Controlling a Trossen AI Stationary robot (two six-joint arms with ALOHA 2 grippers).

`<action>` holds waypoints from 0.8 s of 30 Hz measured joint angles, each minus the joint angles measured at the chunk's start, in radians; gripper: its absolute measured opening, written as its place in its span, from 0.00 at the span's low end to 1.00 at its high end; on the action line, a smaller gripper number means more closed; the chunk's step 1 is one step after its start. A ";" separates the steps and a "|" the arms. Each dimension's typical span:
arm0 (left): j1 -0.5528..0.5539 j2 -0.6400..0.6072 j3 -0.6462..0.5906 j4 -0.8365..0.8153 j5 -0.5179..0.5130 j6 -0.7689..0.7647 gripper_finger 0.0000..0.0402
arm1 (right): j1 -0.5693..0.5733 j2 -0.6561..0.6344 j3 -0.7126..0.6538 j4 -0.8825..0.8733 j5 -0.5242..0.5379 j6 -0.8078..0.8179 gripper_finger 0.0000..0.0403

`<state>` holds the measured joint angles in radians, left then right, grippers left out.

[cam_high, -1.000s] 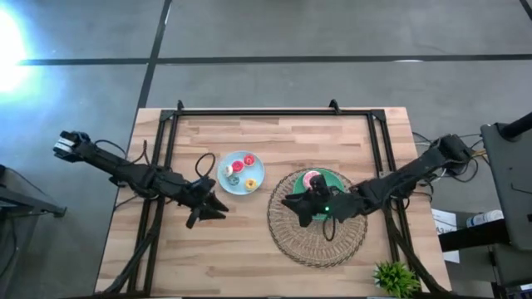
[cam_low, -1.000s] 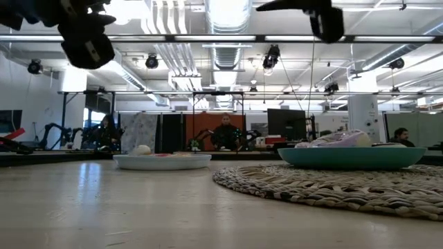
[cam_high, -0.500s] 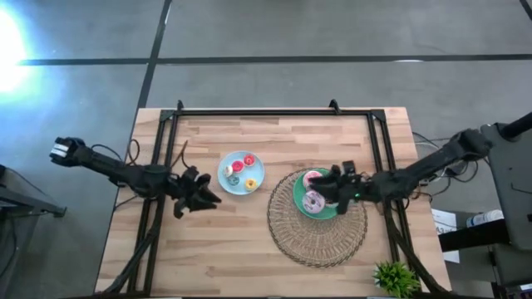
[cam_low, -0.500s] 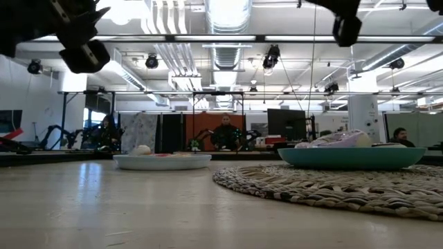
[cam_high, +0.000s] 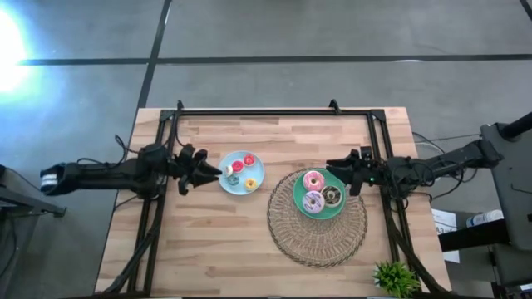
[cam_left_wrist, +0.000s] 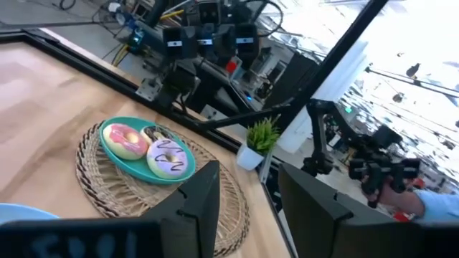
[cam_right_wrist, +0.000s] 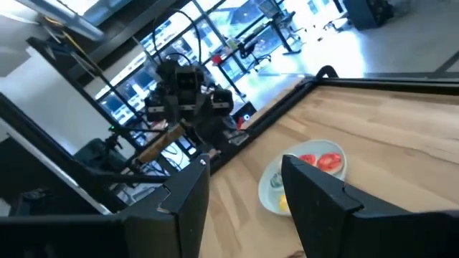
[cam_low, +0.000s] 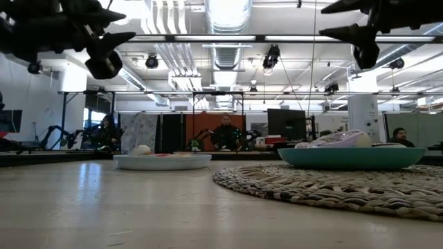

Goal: Pick & Place donuts
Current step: Return to Home Position

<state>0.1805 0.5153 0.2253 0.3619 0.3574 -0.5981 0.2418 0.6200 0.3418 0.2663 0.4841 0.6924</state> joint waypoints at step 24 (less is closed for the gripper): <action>0.162 0.015 -0.049 -0.071 0.132 0.016 0.29 | -0.060 -0.234 -0.280 -0.001 0.192 -0.043 0.41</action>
<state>0.3428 0.5304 0.1761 0.2909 0.4889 -0.5819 0.1822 0.3855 0.0619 0.2657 0.6760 0.6495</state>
